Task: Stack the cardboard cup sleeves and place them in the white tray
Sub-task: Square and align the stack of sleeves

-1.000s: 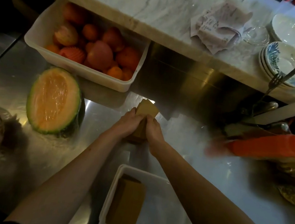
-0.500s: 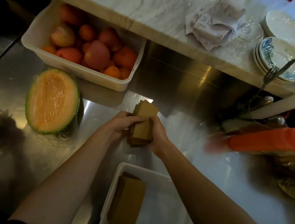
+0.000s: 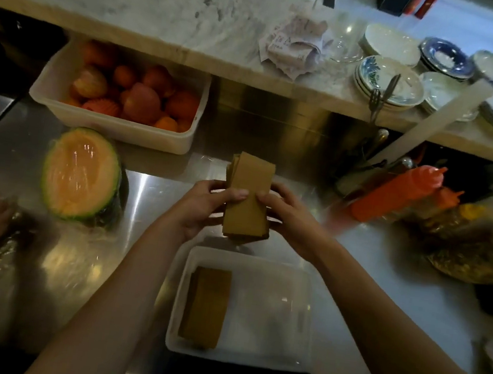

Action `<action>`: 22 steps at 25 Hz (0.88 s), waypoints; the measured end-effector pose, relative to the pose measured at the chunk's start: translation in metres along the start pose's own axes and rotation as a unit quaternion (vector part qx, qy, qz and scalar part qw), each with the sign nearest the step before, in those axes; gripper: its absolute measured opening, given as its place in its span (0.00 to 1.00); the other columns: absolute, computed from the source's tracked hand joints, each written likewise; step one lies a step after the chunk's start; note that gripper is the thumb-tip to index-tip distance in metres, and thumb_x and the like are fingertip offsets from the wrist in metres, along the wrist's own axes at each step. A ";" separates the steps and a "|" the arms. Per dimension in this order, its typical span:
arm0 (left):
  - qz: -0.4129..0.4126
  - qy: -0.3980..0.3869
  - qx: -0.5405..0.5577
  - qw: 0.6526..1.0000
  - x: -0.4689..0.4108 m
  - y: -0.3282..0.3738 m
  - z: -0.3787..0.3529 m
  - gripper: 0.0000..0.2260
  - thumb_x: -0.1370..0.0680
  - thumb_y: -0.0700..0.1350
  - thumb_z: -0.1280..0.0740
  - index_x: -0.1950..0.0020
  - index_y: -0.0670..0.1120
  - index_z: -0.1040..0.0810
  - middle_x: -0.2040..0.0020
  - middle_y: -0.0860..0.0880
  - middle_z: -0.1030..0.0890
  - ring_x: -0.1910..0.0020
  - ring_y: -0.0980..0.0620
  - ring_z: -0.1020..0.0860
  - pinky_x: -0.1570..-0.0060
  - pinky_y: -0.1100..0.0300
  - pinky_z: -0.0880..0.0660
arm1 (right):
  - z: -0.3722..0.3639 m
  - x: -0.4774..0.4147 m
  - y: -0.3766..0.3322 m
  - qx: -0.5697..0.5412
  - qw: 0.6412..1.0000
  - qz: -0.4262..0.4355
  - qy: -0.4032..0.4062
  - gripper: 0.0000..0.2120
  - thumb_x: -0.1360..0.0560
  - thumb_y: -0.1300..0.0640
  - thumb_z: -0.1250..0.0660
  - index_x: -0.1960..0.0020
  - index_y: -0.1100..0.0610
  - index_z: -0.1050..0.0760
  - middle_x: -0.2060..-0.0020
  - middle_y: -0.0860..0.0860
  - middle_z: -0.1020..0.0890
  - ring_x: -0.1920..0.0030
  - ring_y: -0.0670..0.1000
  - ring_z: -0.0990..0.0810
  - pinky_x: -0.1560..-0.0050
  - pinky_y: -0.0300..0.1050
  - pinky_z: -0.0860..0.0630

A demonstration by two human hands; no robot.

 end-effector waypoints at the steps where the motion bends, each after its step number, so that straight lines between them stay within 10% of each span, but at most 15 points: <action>1: -0.014 -0.019 -0.016 1.000 0.012 0.001 -0.015 0.40 0.38 0.56 0.24 0.30 0.45 0.32 0.39 0.45 0.22 0.43 0.46 0.21 0.46 0.50 0.22 | 0.010 0.020 0.004 0.002 1.000 0.002 0.008 0.28 0.27 0.50 0.30 0.30 0.49 0.37 0.39 0.53 0.25 0.42 0.53 0.22 0.43 0.50 0.23; 13: -0.050 -0.177 -0.169 0.968 0.066 -0.046 -0.171 0.40 0.36 0.57 0.24 0.27 0.50 0.36 0.34 0.49 0.24 0.39 0.49 0.23 0.39 0.48 0.25 | 0.117 0.180 0.071 0.059 0.991 0.079 0.086 0.30 0.30 0.57 0.26 0.30 0.52 0.32 0.41 0.49 0.20 0.43 0.48 0.19 0.43 0.47 0.21; 22: -0.097 -0.152 -0.264 0.948 0.066 -0.101 -0.260 0.36 0.27 0.42 0.26 0.26 0.54 0.43 0.29 0.53 0.32 0.29 0.52 0.32 0.37 0.57 0.27 | 0.202 0.206 0.130 0.186 0.972 0.142 0.034 0.41 0.31 0.56 0.24 0.26 0.44 0.42 0.34 0.42 0.28 0.33 0.43 0.28 0.38 0.40 0.26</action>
Point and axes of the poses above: each hand's wrist, its own x-axis away from the middle knuckle, its own z-axis out of the back of the hand, y = z × x, the point moved 4 cm from there along -x, towards the middle knuckle
